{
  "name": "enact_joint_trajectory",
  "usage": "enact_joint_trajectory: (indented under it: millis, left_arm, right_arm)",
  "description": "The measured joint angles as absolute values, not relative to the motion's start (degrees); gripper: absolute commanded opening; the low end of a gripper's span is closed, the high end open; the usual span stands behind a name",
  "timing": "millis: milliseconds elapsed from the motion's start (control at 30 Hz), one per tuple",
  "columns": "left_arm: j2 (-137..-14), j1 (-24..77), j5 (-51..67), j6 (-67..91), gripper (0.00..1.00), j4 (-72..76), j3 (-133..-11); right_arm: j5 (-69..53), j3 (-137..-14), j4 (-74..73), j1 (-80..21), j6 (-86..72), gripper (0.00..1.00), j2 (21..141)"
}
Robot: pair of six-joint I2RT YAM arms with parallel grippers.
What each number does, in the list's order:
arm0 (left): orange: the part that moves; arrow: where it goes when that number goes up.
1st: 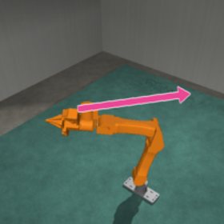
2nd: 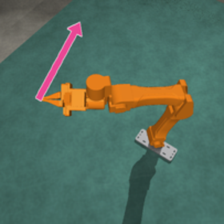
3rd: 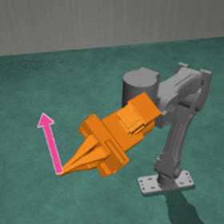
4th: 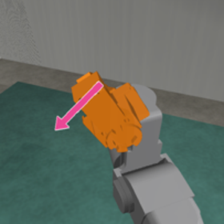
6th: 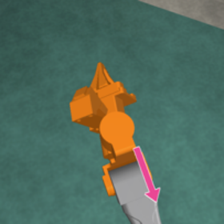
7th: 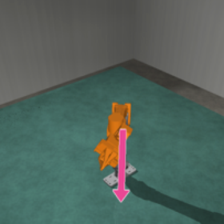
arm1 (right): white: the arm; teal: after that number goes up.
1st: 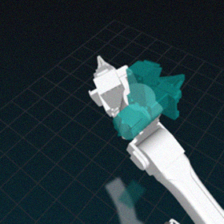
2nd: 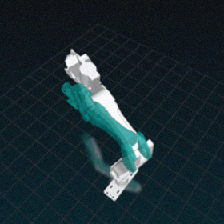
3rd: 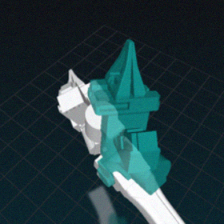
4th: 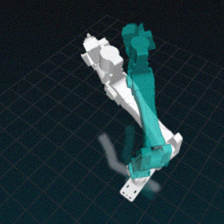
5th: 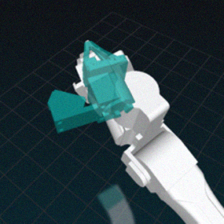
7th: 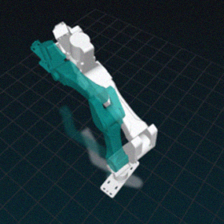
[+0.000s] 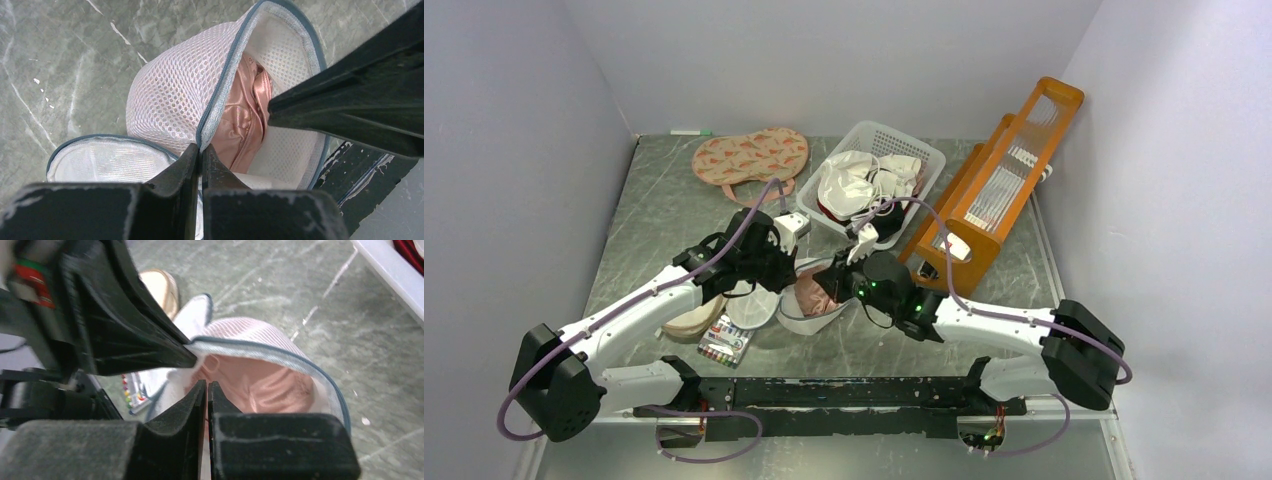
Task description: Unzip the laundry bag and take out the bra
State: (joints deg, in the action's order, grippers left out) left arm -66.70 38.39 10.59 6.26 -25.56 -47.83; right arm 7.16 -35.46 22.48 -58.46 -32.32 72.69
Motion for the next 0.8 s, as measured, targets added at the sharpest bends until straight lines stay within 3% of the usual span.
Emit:
enact_joint_trajectory:
  millis: [67, 200, 400, 500, 600, 800]
  left_arm:
    - [-66.70, 38.39, 10.59, 6.26, 0.14, -25.56, -47.83]
    - [-66.63, 38.39, 10.55, 6.26, 0.13, -25.56, -47.83]
    - [-66.63, 38.39, 10.57, 6.26, 0.13, -25.58, -47.83]
    - [-66.63, 38.39, 10.57, 6.26, 0.13, -25.56, -47.83]
    - [-66.65, 38.39, 10.57, 6.26, 0.13, -25.56, -47.83]
    - [-66.74, 38.39, 10.57, 6.26, 0.13, -25.56, -47.83]
  right_arm:
    - [7.84, -34.70, 21.91, -58.46, -32.47, 0.16, 72.97]
    - [9.52, -35.09, 20.36, -58.46, -32.23, 0.37, 76.77]
    - [12.67, -40.23, 16.16, -58.46, -31.35, 0.62, 86.43]
    - [13.91, -42.52, 15.09, -58.46, -30.81, 0.70, 90.39]
    - [14.76, -44.36, 14.55, -58.48, -30.61, 0.68, 93.54]
    - [13.41, -44.40, 16.40, -58.46, -31.77, 0.39, 96.29]
